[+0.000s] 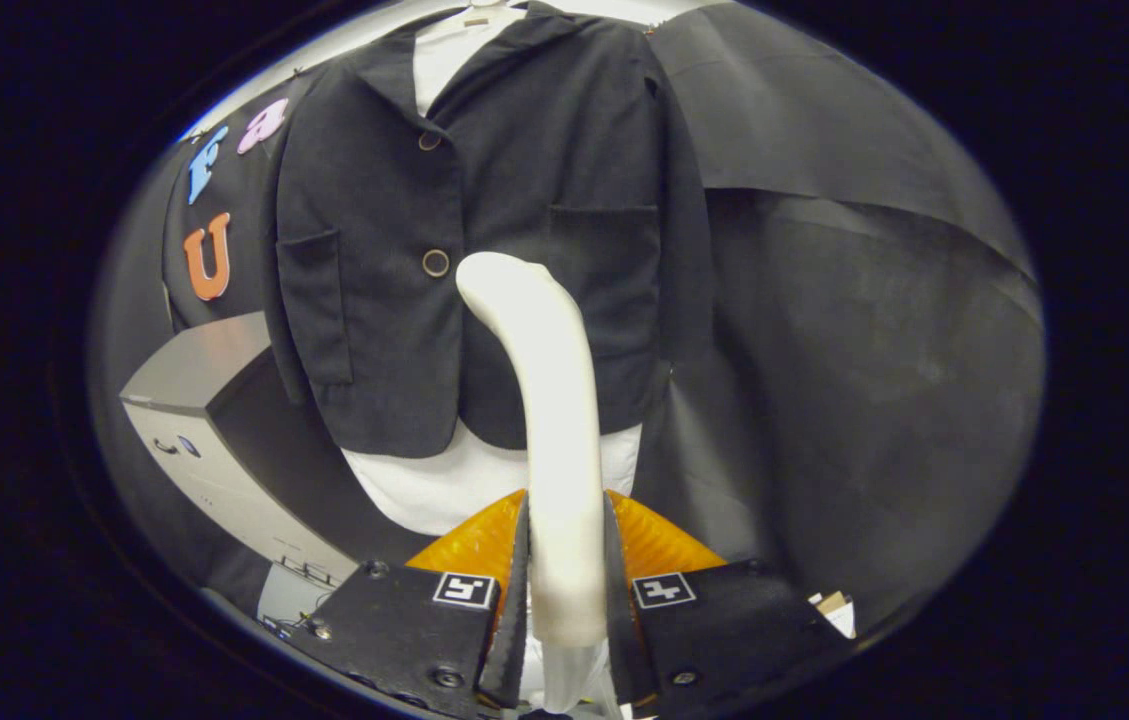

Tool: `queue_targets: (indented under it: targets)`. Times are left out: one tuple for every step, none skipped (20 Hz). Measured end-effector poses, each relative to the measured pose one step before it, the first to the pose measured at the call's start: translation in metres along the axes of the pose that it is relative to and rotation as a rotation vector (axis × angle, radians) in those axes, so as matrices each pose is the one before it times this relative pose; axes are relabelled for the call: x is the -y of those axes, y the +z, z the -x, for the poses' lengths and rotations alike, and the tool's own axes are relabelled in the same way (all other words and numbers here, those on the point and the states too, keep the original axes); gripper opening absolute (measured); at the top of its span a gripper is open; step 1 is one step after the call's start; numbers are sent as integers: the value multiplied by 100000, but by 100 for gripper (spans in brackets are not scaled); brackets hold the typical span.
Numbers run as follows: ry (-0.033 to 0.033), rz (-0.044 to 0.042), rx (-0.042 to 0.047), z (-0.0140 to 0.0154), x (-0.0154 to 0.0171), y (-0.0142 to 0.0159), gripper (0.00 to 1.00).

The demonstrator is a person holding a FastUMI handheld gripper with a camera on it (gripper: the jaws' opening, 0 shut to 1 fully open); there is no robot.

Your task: Iron the clothes twice with a garment steamer, once on the left side and once on the right side.

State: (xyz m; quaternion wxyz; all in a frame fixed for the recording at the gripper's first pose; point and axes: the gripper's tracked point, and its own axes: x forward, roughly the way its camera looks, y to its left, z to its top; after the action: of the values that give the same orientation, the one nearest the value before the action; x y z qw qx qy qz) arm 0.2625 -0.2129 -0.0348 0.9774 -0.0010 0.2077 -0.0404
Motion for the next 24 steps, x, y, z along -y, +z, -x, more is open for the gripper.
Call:
queue_targets:
  targets:
    - [146,7,-926,-175,18,-428,37]
    - [234,-1,-985,-179,-30,-415,37]
    - [377,-149,-1139,-170,53,-540,37]
    - [318,-256,-1220,-146,142,-586,37]
    - [266,-151,-938,-30,19,-383,37]
    - [234,-219,-728,-297,-7,-366,37]
    - [265,-295,-767,-59,9,-293,37]
    - [392,-582,-756,-26,123,-390,37]
    - [600,-1029,-458,-3,10,-86,37]
    - [676,-1015,-322,-122,11,-15,37]
    - [506,-772,61,63,146,-83,37]
    - [352,-411,145,74,167,36,37]
    - [194,-359,198,42,89,-13,37]
    - [106,-506,340,15,-94,7,37]
    - [-100,-546,249,-3,-121,18,37]
    - [-101,-749,283,28,-143,-106,37]
    - [-135,-826,85,161,-141,-111,37]
    - [-21,-756,186,175,-140,-85,37]
    - [-292,-645,109,253,-174,-136,37]
    - [-690,-518,209,308,-182,-317,37]
    - [-1085,-474,465,624,-234,-328,37]
    - [-1145,-639,488,698,-274,-418,37]
    - [-1197,-953,486,788,-360,-400,37]
    - [-1253,-825,449,838,-287,-500,37]
